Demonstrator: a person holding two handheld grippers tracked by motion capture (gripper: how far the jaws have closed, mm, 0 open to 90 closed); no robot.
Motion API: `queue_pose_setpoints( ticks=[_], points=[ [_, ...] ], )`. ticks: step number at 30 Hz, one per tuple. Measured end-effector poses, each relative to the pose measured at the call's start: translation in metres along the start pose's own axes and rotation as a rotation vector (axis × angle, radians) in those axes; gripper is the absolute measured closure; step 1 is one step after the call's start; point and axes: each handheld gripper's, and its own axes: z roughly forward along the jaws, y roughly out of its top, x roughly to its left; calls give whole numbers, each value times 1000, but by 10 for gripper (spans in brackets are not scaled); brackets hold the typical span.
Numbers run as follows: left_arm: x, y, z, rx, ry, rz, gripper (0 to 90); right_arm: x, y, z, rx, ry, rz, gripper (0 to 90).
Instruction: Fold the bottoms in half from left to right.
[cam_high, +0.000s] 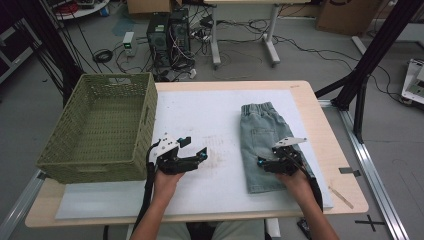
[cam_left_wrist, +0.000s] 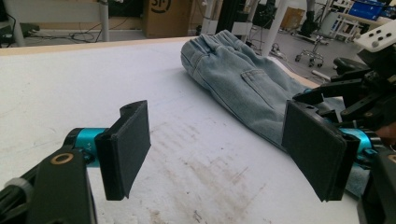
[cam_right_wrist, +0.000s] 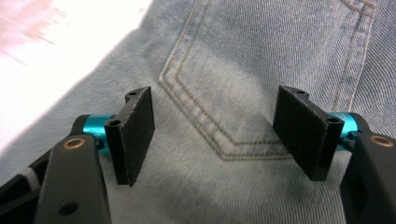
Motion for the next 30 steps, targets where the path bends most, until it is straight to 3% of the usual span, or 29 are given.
queue_pose_setpoints(
  ticks=[4,8,12,14,16,19,24,30],
  points=[
    [1,1,-1,-3,4,-2,241,-3,-10,-19,-21,3,10,310],
    [0,1,0,-1,2,0,242,-12,-27,-22,47,-47,9,333],
    [-1,1,1,-3,4,-1,241,-14,-33,-30,40,-33,-7,332],
    [0,1,1,-3,6,-3,241,-16,-37,-38,17,-19,14,341],
    [1,1,1,-1,6,-3,241,-19,-42,-46,-3,-42,20,345],
    [0,1,2,-1,5,-2,241,-25,-56,-49,37,-73,20,348],
    [0,1,2,-1,4,-2,241,-26,-67,-58,1,-61,40,344],
    [1,2,3,-5,0,-11,241,-33,-52,-80,-169,-51,48,277]
  ],
)
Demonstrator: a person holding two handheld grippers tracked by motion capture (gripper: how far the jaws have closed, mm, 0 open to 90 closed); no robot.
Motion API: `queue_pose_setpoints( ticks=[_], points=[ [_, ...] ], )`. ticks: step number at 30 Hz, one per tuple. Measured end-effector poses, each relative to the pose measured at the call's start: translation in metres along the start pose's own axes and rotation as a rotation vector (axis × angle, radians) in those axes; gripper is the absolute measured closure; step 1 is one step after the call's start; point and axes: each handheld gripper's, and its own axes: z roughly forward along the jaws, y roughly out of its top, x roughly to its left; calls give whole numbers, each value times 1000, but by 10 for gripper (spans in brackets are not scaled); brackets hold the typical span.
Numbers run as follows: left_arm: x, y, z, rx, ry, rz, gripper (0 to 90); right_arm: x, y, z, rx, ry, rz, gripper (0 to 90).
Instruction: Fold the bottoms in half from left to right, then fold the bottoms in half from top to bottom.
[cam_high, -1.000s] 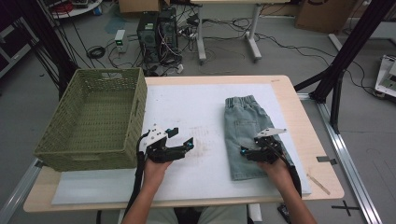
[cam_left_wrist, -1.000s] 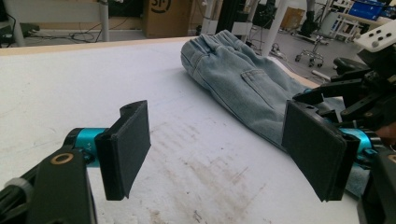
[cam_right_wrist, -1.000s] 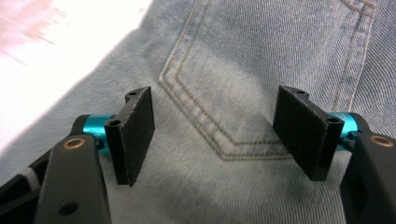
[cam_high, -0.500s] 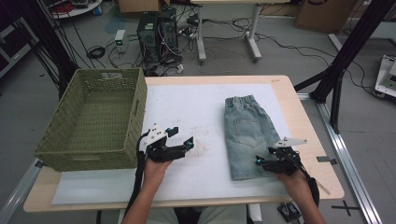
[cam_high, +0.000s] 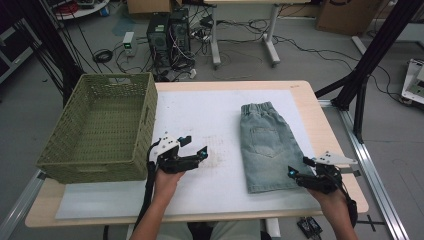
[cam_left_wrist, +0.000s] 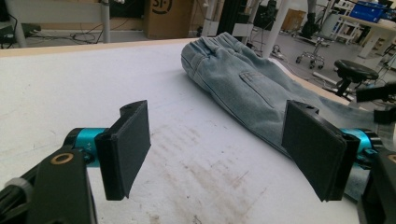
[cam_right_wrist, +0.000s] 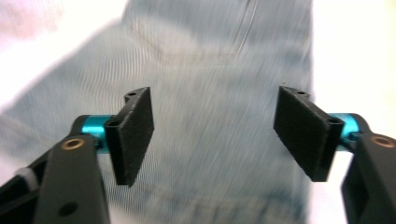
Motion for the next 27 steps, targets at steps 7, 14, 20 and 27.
queue_pose_setpoints(
  ticks=[7,14,20,27],
  points=[
    [-3,2,1,-6,-4,-1,241,-13,24,0,-48,-21,6,258],
    [-7,0,5,-4,-6,9,215,-16,32,0,-56,-26,7,257],
    [-10,0,10,6,-16,5,215,-17,34,4,-58,-30,16,257],
    [-24,1,26,47,-51,21,215,-19,32,8,-65,-27,30,257]
  ],
)
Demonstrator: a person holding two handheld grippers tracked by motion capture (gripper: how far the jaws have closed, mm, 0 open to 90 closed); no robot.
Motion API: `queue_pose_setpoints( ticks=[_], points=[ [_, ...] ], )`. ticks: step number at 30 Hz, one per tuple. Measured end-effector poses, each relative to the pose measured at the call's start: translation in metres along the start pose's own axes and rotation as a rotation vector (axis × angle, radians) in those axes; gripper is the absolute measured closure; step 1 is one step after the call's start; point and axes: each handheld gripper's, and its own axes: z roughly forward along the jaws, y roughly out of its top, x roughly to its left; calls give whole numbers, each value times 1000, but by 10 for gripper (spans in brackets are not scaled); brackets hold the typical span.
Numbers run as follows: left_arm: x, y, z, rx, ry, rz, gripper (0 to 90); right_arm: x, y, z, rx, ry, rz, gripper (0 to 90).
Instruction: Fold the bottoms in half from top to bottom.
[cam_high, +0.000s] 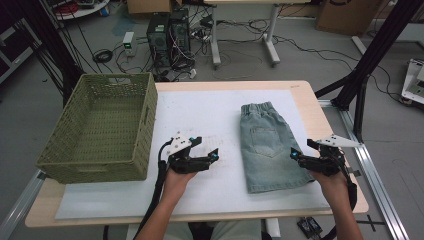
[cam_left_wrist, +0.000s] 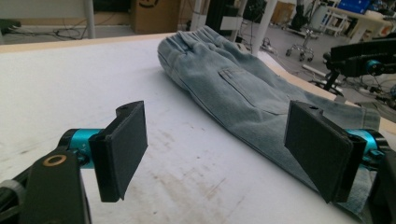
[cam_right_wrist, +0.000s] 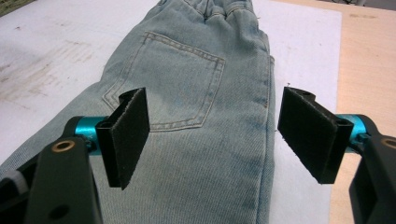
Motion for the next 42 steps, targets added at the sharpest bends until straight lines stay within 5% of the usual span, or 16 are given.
queue_pose_setpoints(
  ticks=[9,16,23,32,38,42],
  points=[
    [-24,-2,38,92,-85,-11,299,-5,-5,6,-1,-5,18,268],
    [-35,-5,70,169,-91,-62,379,-1,-5,13,14,6,9,270],
    [-42,-4,99,250,-42,-73,401,0,-5,16,19,11,7,270],
    [-49,-9,119,333,51,-30,401,-2,-5,19,28,7,9,275],
    [-56,-11,121,374,51,-19,578,-10,-4,29,75,-38,25,412],
    [-59,-12,119,368,48,-23,682,-20,-3,44,155,-89,31,525]
  ],
)
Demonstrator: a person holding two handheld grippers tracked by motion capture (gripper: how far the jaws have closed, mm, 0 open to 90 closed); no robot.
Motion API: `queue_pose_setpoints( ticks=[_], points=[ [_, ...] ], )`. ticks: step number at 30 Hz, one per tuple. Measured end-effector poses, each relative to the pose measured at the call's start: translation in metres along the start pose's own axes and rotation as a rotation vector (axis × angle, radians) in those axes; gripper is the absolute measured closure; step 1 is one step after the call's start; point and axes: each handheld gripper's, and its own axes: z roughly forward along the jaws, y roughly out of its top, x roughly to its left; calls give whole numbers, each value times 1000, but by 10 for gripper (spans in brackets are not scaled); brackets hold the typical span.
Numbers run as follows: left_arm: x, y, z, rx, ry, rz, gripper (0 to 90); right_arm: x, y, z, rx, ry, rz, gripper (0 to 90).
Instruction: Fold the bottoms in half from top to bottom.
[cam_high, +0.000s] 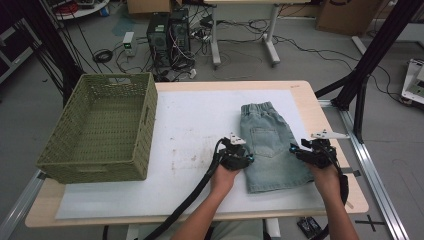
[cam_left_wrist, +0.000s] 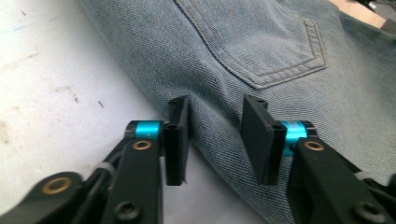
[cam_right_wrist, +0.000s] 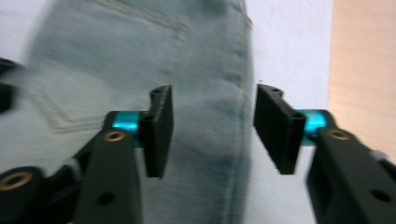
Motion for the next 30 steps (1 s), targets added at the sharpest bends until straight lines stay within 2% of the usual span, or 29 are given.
queue_pose_setpoints(
  ticks=[3,11,14,16,19,23,26,30],
  points=[
    [-3,-1,-1,-4,9,18,784,-5,2,9,41,-18,-4,601],
    [-6,-1,-1,-19,25,-8,854,-11,4,18,102,-23,2,645],
    [-6,-1,-1,-24,25,-10,859,-13,3,24,126,3,4,733],
    [-5,-2,-2,-29,11,-20,863,-15,3,24,128,28,18,812],
    [-2,-2,-3,-42,-10,-40,867,-17,3,24,128,47,60,865],
    [5,-4,-8,-41,-35,-50,880,-14,2,22,128,50,77,873],
    [10,-6,-11,-44,-47,-61,881,-12,-1,20,117,70,84,873],
    [13,-7,-15,-41,-49,-50,880,-5,-3,18,111,77,86,873]
  ],
)
